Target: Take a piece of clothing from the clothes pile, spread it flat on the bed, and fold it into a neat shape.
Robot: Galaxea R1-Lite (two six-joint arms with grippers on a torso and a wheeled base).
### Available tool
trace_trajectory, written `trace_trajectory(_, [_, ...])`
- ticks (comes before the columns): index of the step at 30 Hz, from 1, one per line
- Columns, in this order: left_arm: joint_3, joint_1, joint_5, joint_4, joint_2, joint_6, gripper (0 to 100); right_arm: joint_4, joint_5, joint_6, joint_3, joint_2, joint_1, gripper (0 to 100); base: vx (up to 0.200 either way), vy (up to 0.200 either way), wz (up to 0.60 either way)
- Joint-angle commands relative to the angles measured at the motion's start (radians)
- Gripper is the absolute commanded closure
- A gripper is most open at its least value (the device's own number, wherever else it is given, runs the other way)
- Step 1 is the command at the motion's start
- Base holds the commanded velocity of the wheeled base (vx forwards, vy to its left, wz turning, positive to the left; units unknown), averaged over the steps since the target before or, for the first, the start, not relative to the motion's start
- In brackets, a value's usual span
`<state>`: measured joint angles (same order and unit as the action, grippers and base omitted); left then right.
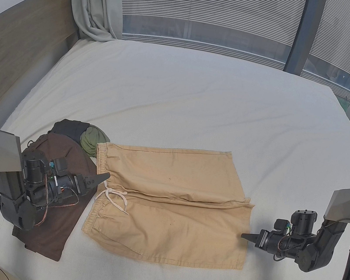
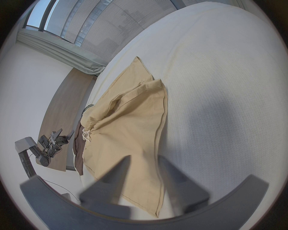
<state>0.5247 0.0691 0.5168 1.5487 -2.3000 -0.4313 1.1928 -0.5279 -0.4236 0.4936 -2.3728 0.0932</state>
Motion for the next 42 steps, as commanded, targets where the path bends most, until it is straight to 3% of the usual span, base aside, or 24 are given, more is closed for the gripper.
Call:
trace_trajectory(1, [-0.045, 0.000, -0.001, -0.001, -0.006, -0.003, 0, 0.004, 0.000, 0.000, -0.001, 0.010, -0.001, 0, 0.000, 0.000, 0.00])
trace_trajectory(23, [-0.247, 0.012, -0.024, -0.002, -0.098, -0.003, 0, 0.014, 0.000, 0.003, -0.017, 0.056, -0.003, 0, 0.000, 0.000, 0.00])
trace_trajectory(29, [-0.249, 0.014, -0.067, -0.001, -0.147, 0.002, 0, 0.014, 0.002, 0.003, -0.012, 0.050, -0.003, 0, 0.000, 0.000, 0.00])
trace_trajectory(42, [-0.253, 0.026, -0.070, 0.001, -0.187, 0.000, 0, 0.014, 0.002, 0.003, -0.007, 0.047, -0.006, 0, 0.000, 0.000, 0.00])
